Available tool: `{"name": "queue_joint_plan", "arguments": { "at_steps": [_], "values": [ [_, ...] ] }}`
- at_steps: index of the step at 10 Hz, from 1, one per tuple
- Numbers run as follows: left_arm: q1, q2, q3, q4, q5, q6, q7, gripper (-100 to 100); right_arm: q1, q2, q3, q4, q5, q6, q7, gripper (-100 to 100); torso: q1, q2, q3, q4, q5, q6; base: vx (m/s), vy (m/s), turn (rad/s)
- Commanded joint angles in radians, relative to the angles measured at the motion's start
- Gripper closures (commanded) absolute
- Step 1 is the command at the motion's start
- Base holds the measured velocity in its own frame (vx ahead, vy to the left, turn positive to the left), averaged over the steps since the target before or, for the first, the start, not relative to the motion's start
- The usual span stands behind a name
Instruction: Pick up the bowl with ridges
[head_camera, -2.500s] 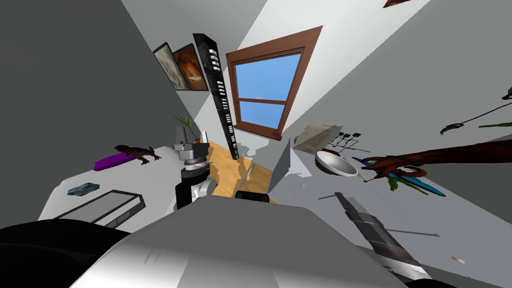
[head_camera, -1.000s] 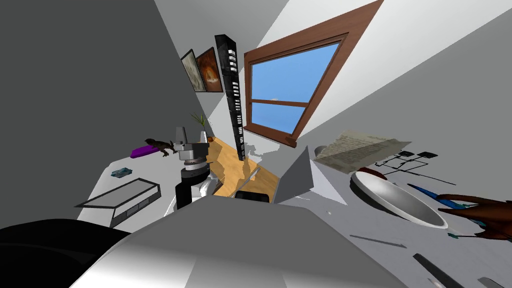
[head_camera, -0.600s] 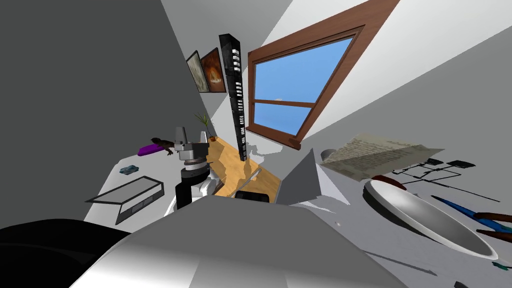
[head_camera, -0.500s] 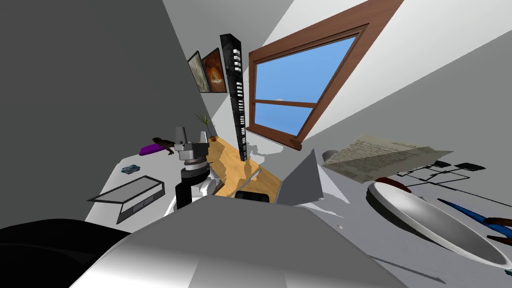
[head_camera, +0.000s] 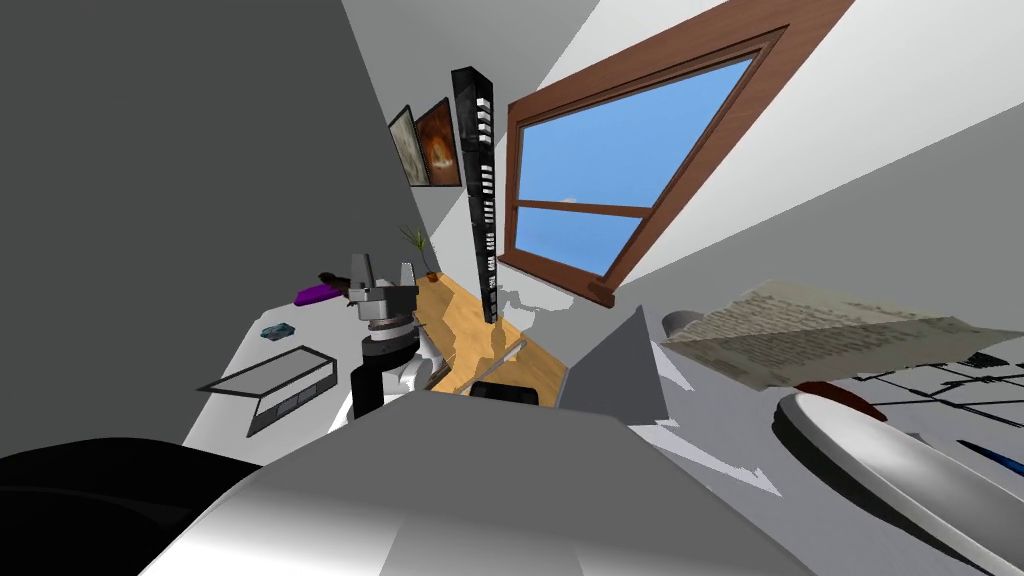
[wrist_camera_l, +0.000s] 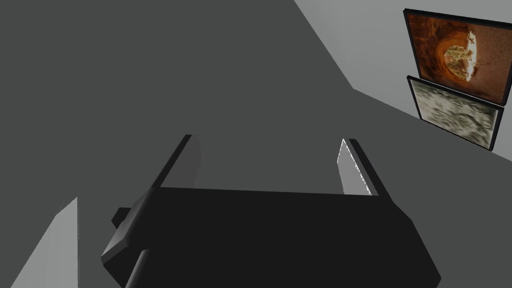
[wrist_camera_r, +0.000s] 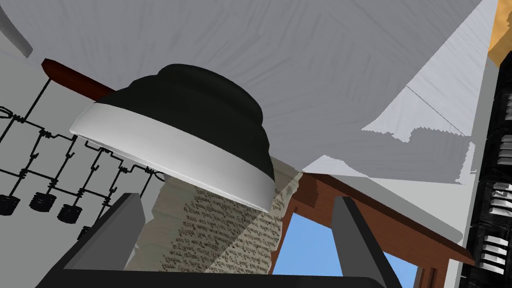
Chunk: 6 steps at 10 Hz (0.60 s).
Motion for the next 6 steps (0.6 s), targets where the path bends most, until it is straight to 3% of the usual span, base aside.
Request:
{"name": "queue_joint_plan", "arguments": {
  "at_steps": [1, 6],
  "values": [
    [0.000, 0.000, 0.000, 0.000, 0.000, 0.000, 0.000, 0, 0.044, -0.013, -0.014, 0.008, 0.002, -0.005, 0.009, -100, 0.000, 0.000, 0.000, 0.000, 0.000, 0.000, 0.068, 0.021, 0.067],
    [0.000, 0.000, 0.000, 0.000, 0.000, 0.000, 0.000, 0, 0.181, -0.070, -0.053, 0.013, 0.012, -0.003, 0.042, -100, -0.001, 0.000, 0.000, 0.000, -0.001, 0.000, 0.057, 0.007, 0.072]
  ]
}}
